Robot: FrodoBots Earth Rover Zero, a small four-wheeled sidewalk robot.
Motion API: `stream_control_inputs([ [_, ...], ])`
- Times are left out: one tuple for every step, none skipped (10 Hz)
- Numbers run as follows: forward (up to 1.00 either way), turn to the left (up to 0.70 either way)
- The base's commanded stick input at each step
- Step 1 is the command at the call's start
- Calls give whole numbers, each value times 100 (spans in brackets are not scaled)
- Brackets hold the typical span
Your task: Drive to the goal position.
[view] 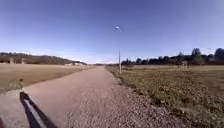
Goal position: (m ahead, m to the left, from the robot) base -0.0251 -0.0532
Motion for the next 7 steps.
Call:
stream_control_inputs([
  [50, 0],
  [50, 0],
  [50, 0],
  [50, 0],
  [50, 0],
  [50, 0],
  [50, 0],
])
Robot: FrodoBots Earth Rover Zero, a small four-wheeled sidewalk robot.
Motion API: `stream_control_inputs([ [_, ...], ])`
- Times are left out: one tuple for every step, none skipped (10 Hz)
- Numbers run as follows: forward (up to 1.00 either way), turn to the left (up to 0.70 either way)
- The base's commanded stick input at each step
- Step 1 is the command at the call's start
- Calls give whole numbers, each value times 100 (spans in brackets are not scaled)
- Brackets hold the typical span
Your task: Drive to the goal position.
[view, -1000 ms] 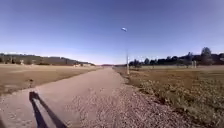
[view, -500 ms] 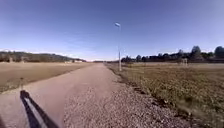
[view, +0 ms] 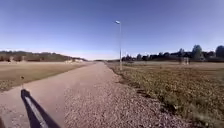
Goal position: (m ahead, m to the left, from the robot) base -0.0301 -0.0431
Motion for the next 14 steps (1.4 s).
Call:
stream_control_inputs([
  [50, 0],
  [50, 0],
  [50, 0],
  [50, 0],
  [50, 0],
  [50, 0],
  [50, 0],
  [50, 0],
  [50, 0],
  [50, 0],
  [50, 0],
  [50, 0],
  [50, 0],
  [50, 0],
])
